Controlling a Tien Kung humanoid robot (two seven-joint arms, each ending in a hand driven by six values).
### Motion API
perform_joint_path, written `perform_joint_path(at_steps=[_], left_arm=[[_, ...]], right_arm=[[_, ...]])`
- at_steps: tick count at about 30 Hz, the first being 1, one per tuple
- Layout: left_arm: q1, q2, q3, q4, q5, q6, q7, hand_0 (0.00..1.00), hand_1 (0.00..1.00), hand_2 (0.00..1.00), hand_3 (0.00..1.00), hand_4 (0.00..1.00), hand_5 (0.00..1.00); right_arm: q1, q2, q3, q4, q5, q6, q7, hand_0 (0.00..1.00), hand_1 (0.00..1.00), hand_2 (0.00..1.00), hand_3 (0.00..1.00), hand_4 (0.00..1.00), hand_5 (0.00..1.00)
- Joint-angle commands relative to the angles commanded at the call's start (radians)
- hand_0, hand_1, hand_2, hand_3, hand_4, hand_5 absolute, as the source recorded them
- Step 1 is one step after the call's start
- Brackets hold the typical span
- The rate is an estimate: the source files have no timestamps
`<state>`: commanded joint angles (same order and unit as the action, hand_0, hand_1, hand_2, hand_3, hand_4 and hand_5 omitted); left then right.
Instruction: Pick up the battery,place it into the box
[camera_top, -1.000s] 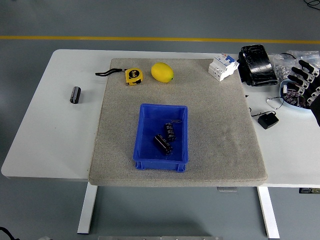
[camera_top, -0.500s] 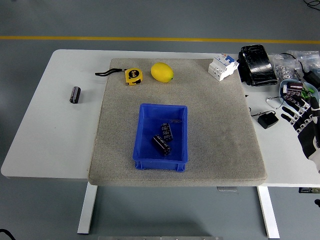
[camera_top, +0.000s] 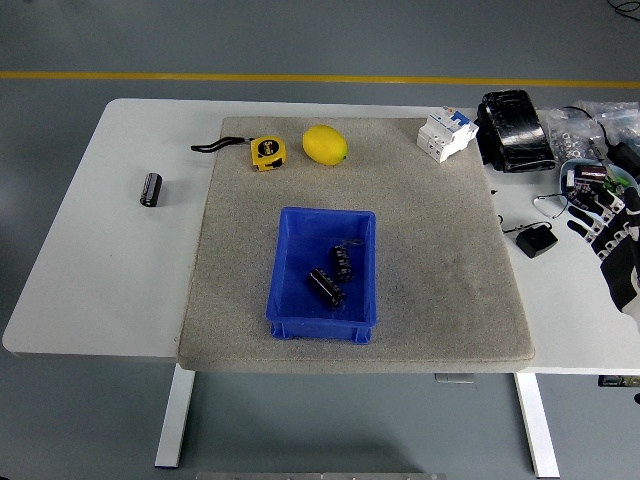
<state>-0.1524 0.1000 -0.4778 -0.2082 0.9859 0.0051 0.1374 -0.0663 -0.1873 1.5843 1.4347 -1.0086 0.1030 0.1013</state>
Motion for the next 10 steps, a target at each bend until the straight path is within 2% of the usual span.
perform_joint_path(at_steps=[10], left_arm=[[-0.004,-0.004,-0.017,-0.007,0.015,-0.024,0.020,0.825,0.815,0.886,0.632,0.668,0.552]], right_arm=[[-0.003,-0.002,-0.001,0.000,-0.003,-0.002,0.002,0.906,0.851,0.881,0.898,0.998,0.998]])
